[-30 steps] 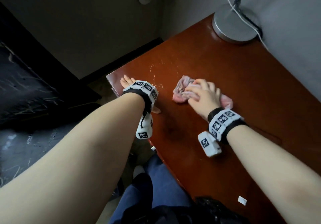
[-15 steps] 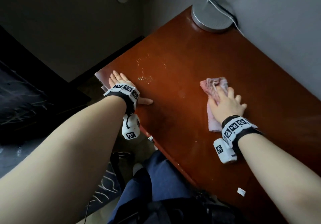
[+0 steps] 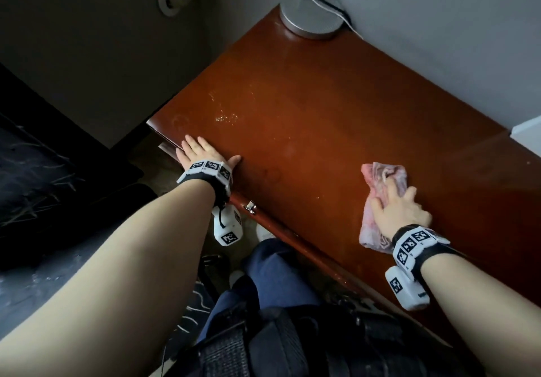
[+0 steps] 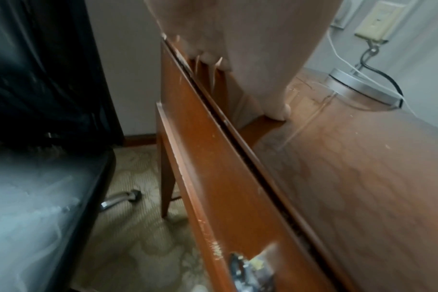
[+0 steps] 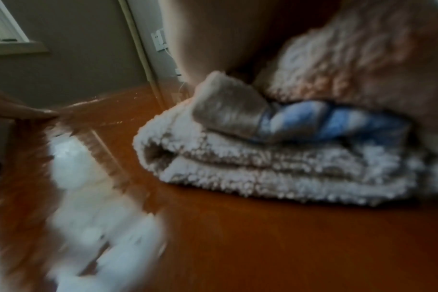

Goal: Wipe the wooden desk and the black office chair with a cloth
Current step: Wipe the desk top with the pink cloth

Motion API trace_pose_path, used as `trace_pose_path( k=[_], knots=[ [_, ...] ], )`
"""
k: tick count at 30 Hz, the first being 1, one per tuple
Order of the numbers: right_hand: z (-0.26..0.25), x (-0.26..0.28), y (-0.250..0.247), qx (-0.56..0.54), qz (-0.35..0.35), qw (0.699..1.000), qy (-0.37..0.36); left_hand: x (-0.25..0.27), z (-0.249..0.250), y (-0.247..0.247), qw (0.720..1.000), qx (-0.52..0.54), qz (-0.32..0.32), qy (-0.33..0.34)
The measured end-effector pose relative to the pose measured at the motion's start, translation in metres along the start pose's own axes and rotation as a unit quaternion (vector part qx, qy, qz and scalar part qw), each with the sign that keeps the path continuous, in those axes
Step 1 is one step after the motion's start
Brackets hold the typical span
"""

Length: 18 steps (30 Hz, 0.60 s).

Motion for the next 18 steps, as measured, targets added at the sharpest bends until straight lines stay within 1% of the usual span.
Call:
trace_pose_path(
  k=[2,4,11,13,16,18],
  knots=[
    [0.006,0.008,0.009,0.002,-0.019,0.999,0.026,0.006,0.001,-0.001,1.0,0.001,-0.006,0.002],
    [0.008,0.02,0.015,-0.011,-0.03,0.999,0.037,0.015,0.007,-0.001,1.0,0.005,-0.019,0.012],
    [0.023,0.059,0.034,-0.04,-0.035,0.998,0.028,0.046,0.029,0.004,0.998,0.031,-0.044,0.017],
    [0.021,0.065,0.043,-0.035,-0.03,0.999,0.025,0.05,0.035,0.004,0.998,0.037,-0.05,0.017],
    [0.01,0.072,0.049,-0.031,-0.019,0.999,0.019,0.053,0.036,0.003,0.999,0.034,-0.04,0.005],
    [-0.002,0.076,0.049,-0.038,-0.022,0.999,0.019,0.055,0.035,0.005,0.996,0.064,-0.063,0.007]
  ],
)
Point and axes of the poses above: each hand's wrist, its own x-axis away from the middle knuckle, its own y-axis out of the palm, z = x × y, the point moved 6 cm from there along -x, towards the middle knuckle, and after that the axes turned 5 degrees about y, right-handed, at the moved point
